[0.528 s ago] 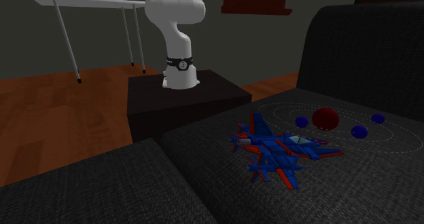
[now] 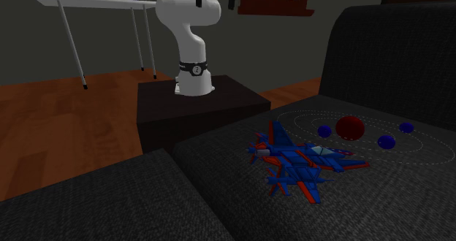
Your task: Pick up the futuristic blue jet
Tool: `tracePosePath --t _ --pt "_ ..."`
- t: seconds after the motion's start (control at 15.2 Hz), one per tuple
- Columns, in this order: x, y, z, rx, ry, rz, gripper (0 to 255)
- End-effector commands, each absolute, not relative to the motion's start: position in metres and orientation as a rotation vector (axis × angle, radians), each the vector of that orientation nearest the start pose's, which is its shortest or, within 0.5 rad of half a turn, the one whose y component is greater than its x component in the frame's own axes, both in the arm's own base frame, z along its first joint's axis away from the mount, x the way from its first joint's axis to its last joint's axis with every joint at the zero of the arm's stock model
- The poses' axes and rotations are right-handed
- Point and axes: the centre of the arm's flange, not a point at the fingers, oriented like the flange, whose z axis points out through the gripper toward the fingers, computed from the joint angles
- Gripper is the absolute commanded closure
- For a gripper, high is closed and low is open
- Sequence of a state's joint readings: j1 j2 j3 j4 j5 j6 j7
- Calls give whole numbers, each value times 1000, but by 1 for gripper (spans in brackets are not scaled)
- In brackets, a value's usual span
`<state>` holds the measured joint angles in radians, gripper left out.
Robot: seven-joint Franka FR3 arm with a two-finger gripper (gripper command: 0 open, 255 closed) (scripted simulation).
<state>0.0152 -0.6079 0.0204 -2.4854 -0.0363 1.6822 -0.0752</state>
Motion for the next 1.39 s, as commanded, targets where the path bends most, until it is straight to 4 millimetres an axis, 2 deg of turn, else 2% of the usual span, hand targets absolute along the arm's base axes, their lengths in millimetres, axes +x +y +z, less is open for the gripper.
tracePosePath --t 0.0,0.66,1.32 --pt "361 10 463 -3173 -179 277 0" --pt "448 11 380 -3213 -169 131 0" --pt "542 9 306 -3245 -159 -17 0"
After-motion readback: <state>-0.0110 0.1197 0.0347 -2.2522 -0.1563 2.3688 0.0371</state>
